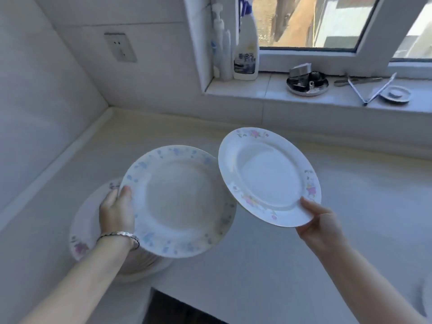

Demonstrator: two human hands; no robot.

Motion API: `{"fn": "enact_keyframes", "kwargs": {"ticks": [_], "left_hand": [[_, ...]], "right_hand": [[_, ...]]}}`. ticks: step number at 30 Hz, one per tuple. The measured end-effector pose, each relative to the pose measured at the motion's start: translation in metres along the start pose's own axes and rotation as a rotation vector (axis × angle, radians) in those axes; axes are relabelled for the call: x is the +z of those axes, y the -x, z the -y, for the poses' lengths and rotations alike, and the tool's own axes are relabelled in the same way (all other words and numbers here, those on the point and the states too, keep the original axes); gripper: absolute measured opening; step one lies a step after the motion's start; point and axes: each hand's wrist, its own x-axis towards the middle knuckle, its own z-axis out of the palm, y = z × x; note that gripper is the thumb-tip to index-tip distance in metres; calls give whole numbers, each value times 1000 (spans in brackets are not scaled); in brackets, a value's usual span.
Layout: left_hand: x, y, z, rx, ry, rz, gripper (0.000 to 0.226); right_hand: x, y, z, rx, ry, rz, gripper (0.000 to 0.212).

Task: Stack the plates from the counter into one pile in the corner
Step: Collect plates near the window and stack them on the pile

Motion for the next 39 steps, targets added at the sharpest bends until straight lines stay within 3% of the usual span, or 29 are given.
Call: {"fn": "enact_keyframes", "kwargs": {"ticks": [3, 5, 8, 12, 18, 20, 26, 31, 35, 37, 39], "left_hand": [[-44, -43, 14, -1, -55, -34, 37], [-67, -64, 25, -25, -69, -36, 26], [-92, -89, 42, -103, -43, -50, 12], [-111, -111, 56, -186, 25, -50, 11], [-127, -135, 72, -176, -34, -35, 18], [-131, -143, 73, -97, -191, 28, 24], [-146, -153, 68, 96, -966, 227, 44], [-148, -147, 67, 170, -1097, 242, 45], [-145, -143, 79, 177, -959, 178, 32], [-137, -135, 83, 75, -633, 166, 15], [-129, -125, 82, -59, -281, 151, 34]], "right_hand": [[37, -10, -35, 38, 56, 17, 32], [56, -16, -54, 55, 98, 8, 22], [76, -23, -77, 65, 149, 8, 25], [95, -33, -97, 69, 175, 8, 28], [113, -41, -118, 71, 177, 35, 36], [116, -45, -120, 69, 200, 28, 31], [122, -53, -123, 73, 284, 15, 28], [122, -57, -125, 77, 275, 1, 28], [120, -57, -126, 78, 282, 12, 31], [119, -56, -127, 73, 301, 17, 32], [118, -54, -128, 68, 329, 24, 32]]}}
